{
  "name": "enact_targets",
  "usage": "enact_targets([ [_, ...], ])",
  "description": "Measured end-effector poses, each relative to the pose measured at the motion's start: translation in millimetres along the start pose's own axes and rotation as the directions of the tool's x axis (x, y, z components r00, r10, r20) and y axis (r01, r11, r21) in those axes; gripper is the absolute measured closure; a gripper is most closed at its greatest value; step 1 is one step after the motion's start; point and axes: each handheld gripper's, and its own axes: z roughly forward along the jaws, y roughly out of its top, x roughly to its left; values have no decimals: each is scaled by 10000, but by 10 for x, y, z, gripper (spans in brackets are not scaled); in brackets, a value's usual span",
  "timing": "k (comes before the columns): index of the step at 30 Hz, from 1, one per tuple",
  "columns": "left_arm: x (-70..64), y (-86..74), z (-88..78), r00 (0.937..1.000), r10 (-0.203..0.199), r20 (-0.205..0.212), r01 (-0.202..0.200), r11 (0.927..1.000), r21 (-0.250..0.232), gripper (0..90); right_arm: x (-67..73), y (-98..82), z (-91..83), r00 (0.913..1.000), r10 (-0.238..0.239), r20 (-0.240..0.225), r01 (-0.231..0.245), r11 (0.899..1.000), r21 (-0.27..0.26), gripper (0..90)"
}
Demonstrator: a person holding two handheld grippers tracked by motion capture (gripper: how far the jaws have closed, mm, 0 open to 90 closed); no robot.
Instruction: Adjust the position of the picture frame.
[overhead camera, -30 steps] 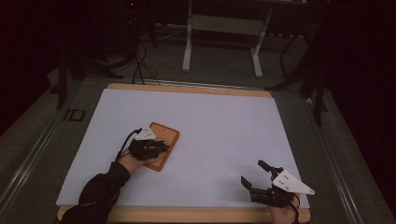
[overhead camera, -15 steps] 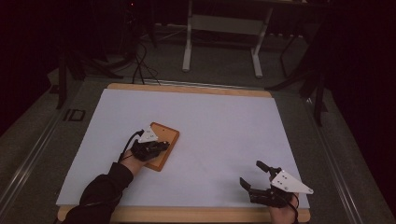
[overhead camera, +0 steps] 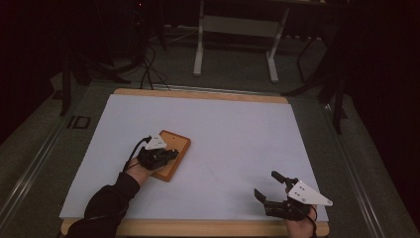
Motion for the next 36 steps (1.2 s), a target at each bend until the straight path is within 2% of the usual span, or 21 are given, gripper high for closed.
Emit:
enact_targets([
  [6,7,27,-34,9999,-57,163,57,10000,11,853,-3,-1,-2,10000,57,17,-57,10000,-19,144],
  [13,-33,131,-109,9992,204,354,-198,9997,-169,854,-4,-3,2,10000,52,15,-52,10000,6,144],
  [22,-162,360,-192,9953,634,731,-592,9966,-577,853,-8,-3,3,9999,122,9,-122,9999,-1,144],
  [28,-298,541,-146,9897,1011,1009,-947,9933,-662,853,-7,3,-4,9999,98,35,-98,9999,-58,144],
  [32,-404,666,-55,9852,1272,1145,-1203,9906,-659,853,-11,10,-13,10000,66,45,-66,9999,-136,144],
  [36,-466,738,38,9830,1349,1246,-1273,9896,-668,853,-15,15,-26,10000,63,46,-62,9998,-206,144],
])
